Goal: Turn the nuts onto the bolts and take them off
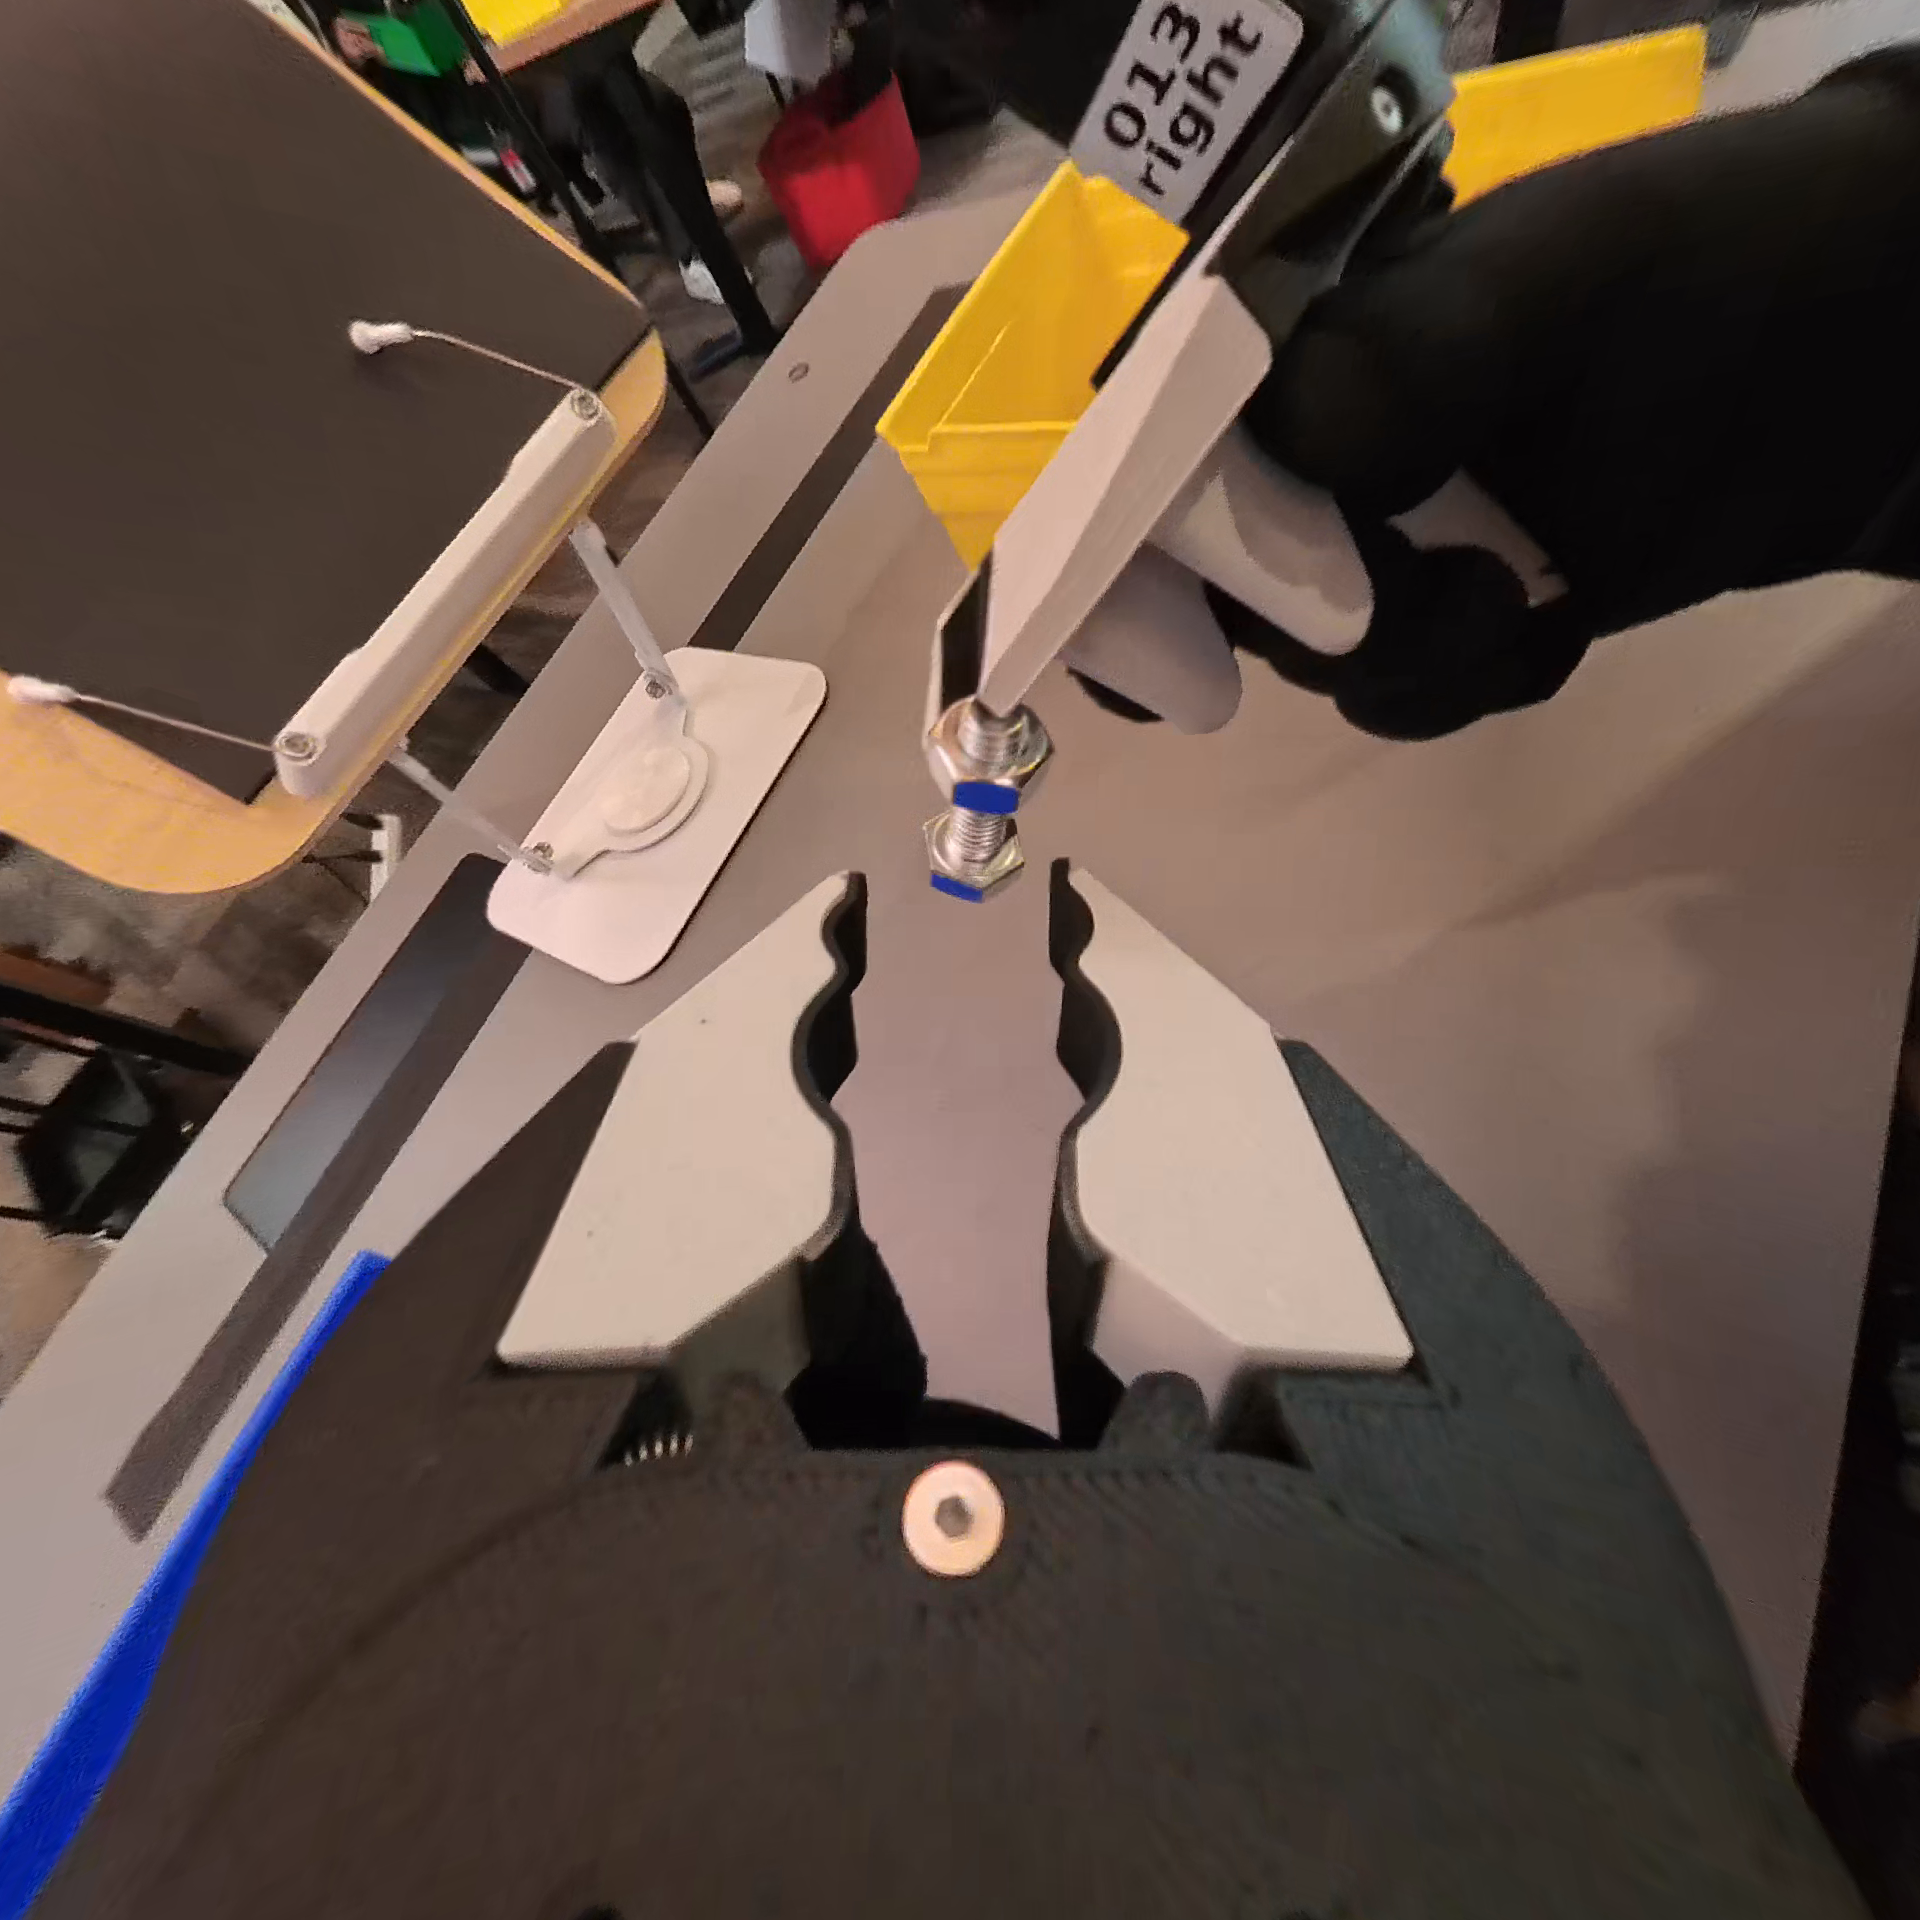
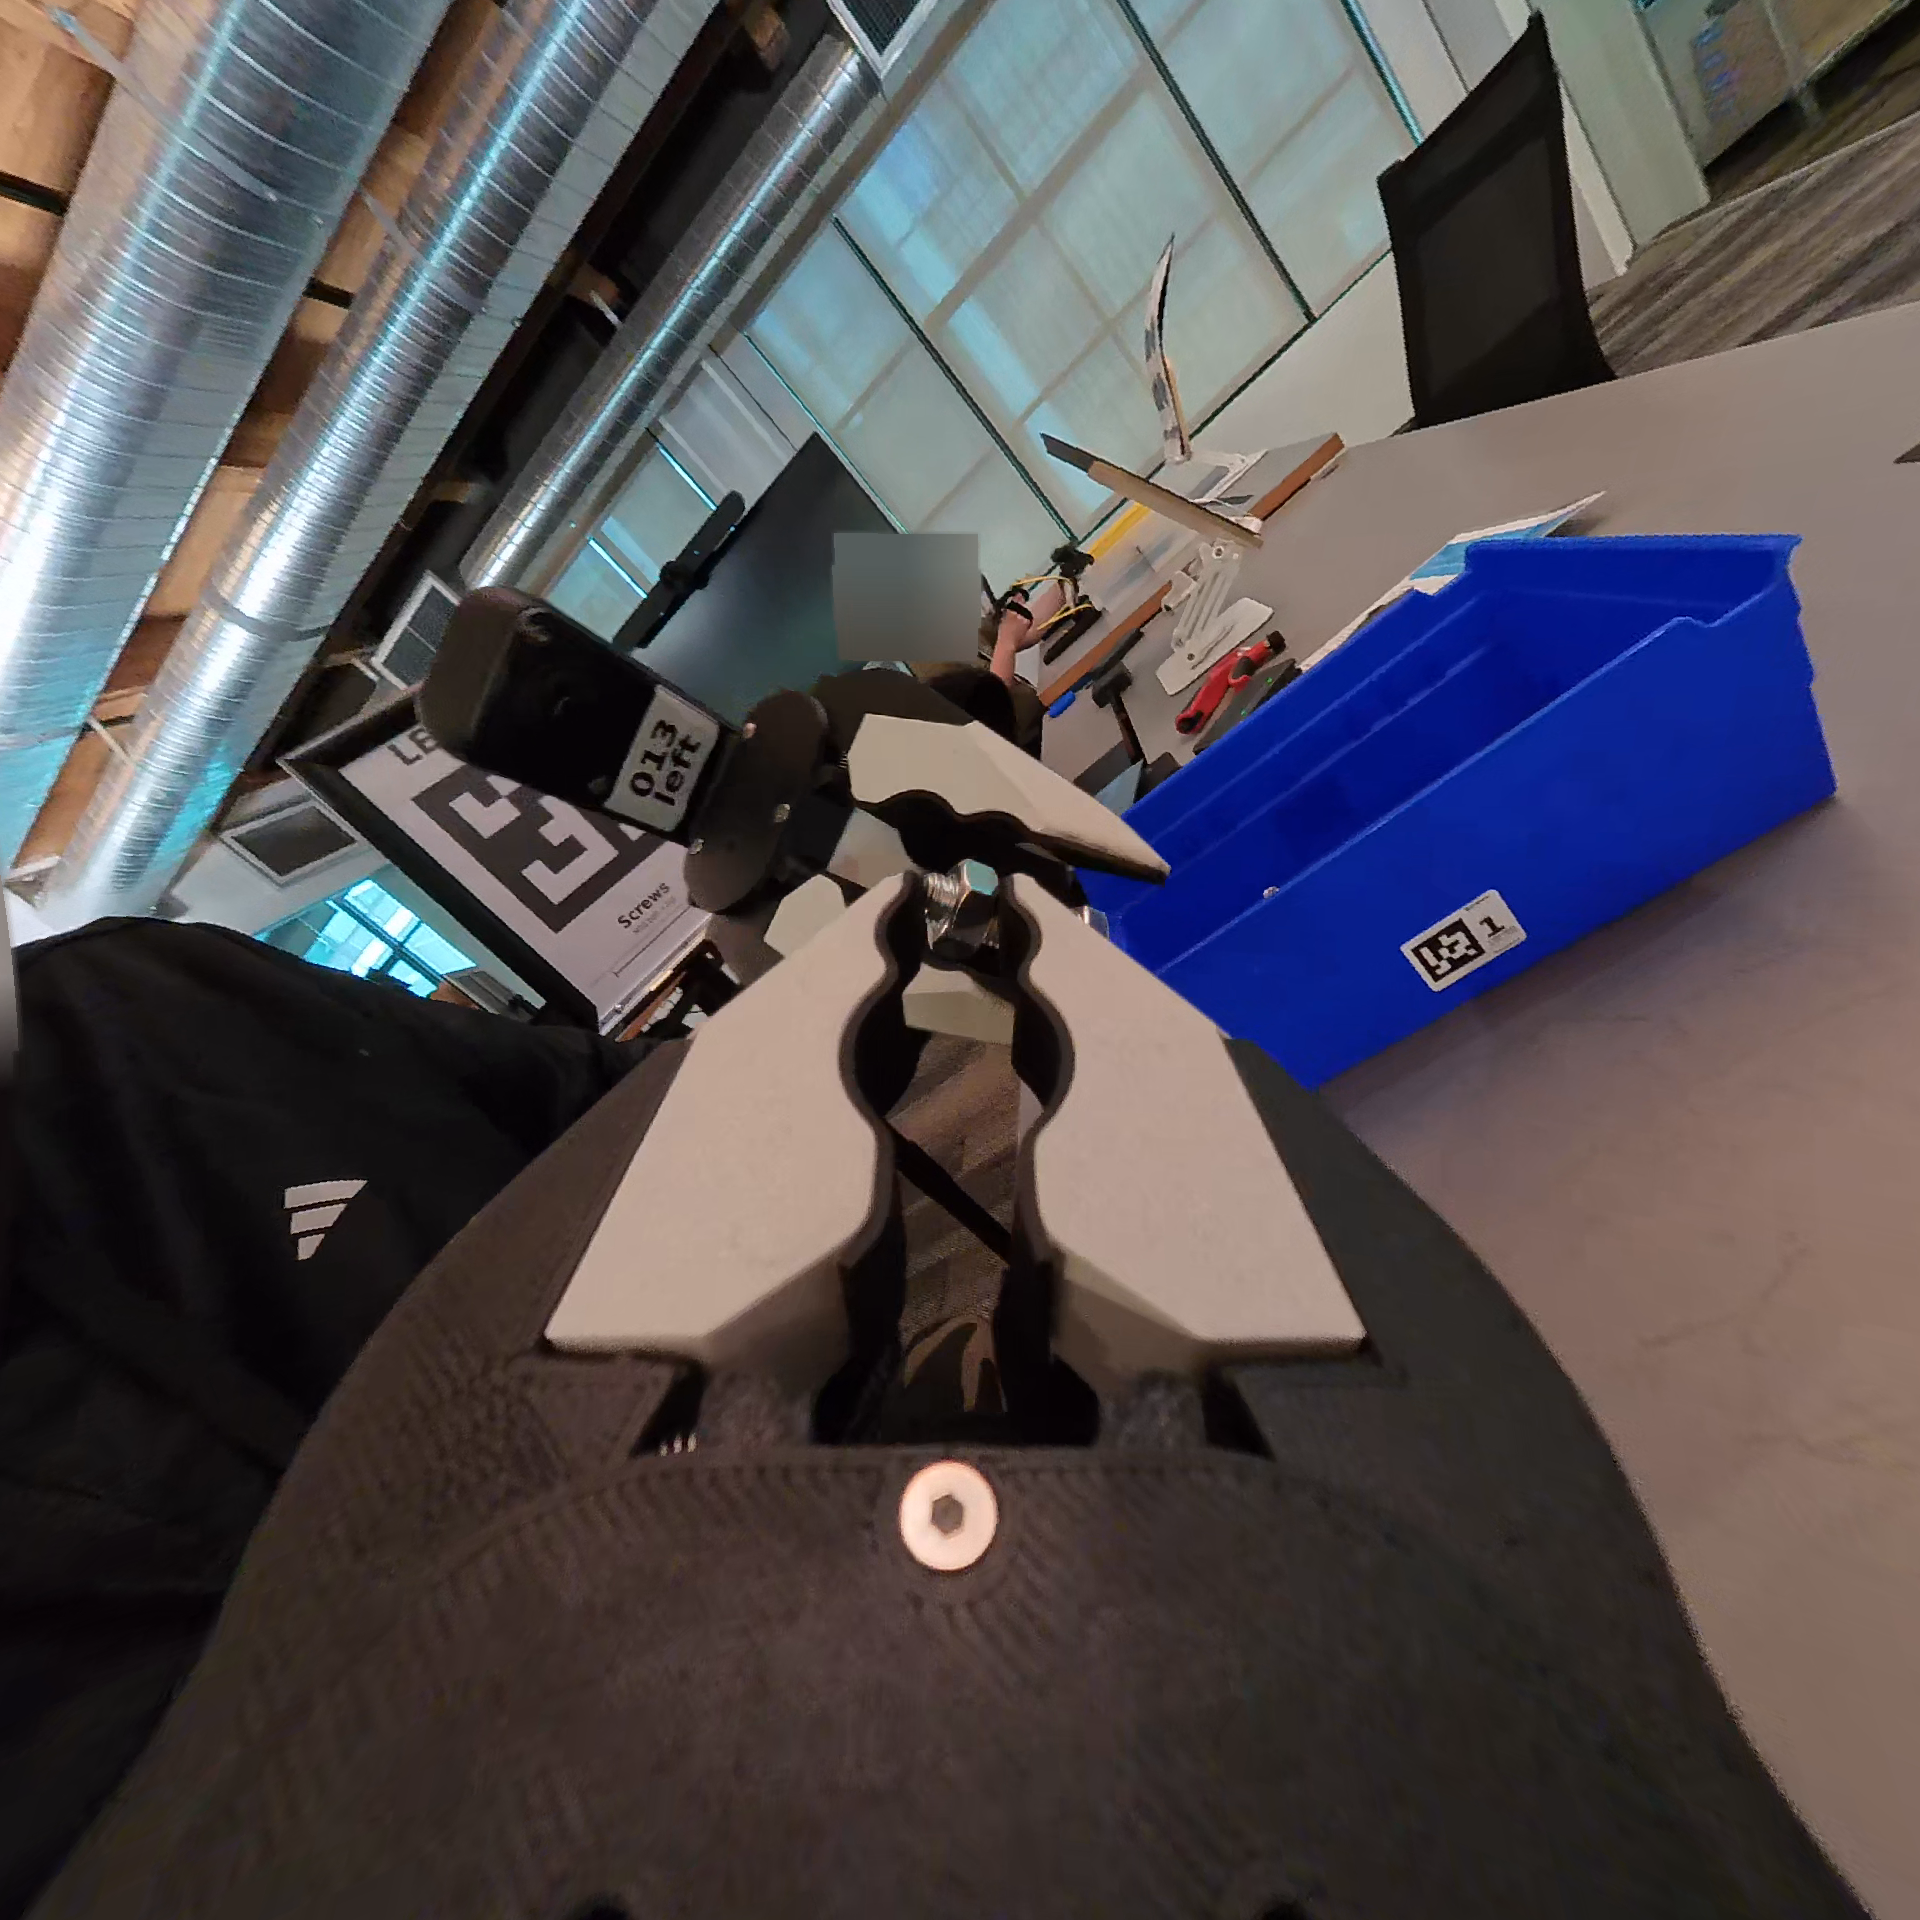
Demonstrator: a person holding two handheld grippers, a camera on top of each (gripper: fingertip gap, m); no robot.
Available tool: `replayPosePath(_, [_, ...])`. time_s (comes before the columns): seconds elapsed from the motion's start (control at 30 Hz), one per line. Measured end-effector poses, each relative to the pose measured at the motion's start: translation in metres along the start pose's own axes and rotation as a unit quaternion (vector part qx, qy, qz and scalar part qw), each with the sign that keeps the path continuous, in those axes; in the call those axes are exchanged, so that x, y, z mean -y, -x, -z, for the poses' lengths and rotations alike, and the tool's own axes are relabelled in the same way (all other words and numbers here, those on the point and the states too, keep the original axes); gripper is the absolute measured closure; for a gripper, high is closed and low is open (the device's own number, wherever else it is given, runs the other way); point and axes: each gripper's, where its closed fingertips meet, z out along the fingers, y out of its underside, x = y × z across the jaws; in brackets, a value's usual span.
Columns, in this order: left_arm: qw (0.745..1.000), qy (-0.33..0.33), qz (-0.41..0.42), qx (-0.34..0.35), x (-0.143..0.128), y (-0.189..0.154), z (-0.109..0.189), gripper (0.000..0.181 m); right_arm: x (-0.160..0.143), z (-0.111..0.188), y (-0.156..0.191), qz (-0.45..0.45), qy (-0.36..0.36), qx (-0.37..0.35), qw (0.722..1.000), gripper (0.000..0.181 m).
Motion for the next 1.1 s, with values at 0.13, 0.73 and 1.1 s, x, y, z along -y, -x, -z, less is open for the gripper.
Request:
replayPosePath(0.13, [0.999, -0.028, 0.016, -0.016, 0.003, -0.003, 0.000, 0.150, 0.002, 0.000, 0.007, -0.010, -0.009, 0.028, 1.000, 0.169])
replayPosePath(0.73, [0.989, -0.080, -0.004, -0.128, 0.013, -0.035, 0.011, 0.159, -0.014, 0.007, 0.029, -0.013, 0.075, 0.097, 0.992, 0.168])
replayPosePath(1.1, [0.987, -0.084, -0.010, -0.139, 0.013, -0.041, 0.010, 0.163, -0.021, 0.006, 0.031, -0.019, 0.095, 0.106, 0.990, 0.168])
